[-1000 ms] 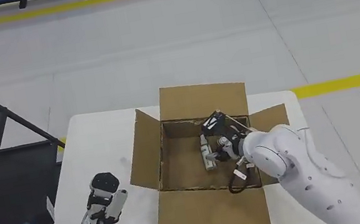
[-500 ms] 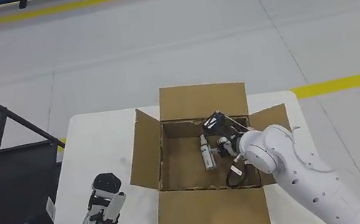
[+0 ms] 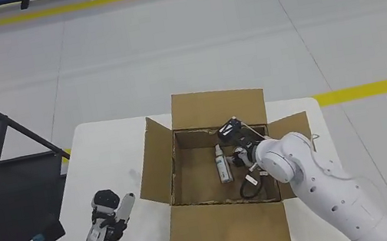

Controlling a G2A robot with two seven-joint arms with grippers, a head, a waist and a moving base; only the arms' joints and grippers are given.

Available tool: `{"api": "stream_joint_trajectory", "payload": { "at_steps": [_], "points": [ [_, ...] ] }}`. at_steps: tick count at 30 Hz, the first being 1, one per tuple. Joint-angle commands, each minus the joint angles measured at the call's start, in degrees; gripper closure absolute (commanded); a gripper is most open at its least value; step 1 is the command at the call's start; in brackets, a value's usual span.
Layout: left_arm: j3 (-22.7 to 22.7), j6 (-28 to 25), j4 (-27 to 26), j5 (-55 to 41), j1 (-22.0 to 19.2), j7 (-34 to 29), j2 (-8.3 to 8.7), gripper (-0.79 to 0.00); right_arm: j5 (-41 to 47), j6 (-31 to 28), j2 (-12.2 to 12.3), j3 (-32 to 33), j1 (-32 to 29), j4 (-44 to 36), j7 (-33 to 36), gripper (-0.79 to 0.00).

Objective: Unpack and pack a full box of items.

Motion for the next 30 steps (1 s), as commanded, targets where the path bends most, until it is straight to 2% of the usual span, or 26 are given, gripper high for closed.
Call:
{"api": "stream_joint_trajectory", "payload": {
  "at_steps": [1, 5, 9, 11, 16, 17, 18, 20, 22, 24, 27, 30],
  "points": [
    [1.7, 0.3, 1.9, 0.7, -1.6, -1.4, 0.1, -0.785, 0.0, -0.2, 0.0, 0.2, 0.0, 0.1, -0.1, -0.517],
    [4.7, 4.5, 6.3, 4.4, -6.4, -1.3, 0.07, -0.785, 0.7, -0.7, -0.2, 0.4, -0.3, -0.3, -0.3, -0.536],
    [8.2, 9.3, 8.8, 10.0, -9.9, 0.1, -0.09, -0.785, 0.8, -0.9, -0.2, 0.8, -0.8, -0.5, -0.5, -0.499],
    [9.8, 10.8, 9.6, 11.9, -11.1, 0.6, -0.16, -0.785, 0.9, -0.9, -0.2, 1.2, -1.3, -0.9, -0.8, -0.48],
    [11.9, 14.0, 9.4, 15.6, -12.1, 2.4, -0.27, -0.785, 0.7, -1.2, 0.0, 2.2, -2.3, -1.5, -1.1, -0.505],
    [12.1, 14.5, 9.2, 16.1, -12.1, 2.4, -0.27, -0.72, 0.7, -1.3, 0.1, 2.4, -2.5, -1.6, -1.1, -0.508],
    [12.2, 15.2, 9.0, 16.7, -12.1, 2.5, -0.26, -0.622, 0.7, -1.3, 0.1, 2.5, -2.6, -1.7, -1.1, -0.511],
    [12.6, 16.0, 8.6, 17.3, -11.9, 2.6, -0.26, -0.517, 0.7, -1.4, 0.1, 2.8, -2.8, -1.9, -1.2, -0.52],
    [12.7, 17.0, 8.2, 17.9, -11.7, 2.6, -0.25, -0.372, 0.6, -1.5, 0.1, 2.9, -3.0, -2.0, -1.2, -0.526],
    [13.0, 17.6, 7.8, 18.3, -11.5, 2.6, -0.25, -0.32, 0.5, -1.7, 0.1, 3.1, -3.0, -2.1, -1.3, -0.526],
    [13.2, 18.2, 7.6, 18.3, -11.3, 2.9, -0.25, -0.292, 0.6, -1.9, 0.1, 3.3, -3.1, -2.0, -1.2, -0.483],
    [13.4, 18.7, 7.5, 18.3, -11.2, 3.0, -0.23, -0.219, 0.6, -2.2, 0.0, 3.4, -3.1, -2.0, -1.4, -0.468]
  ]
}}
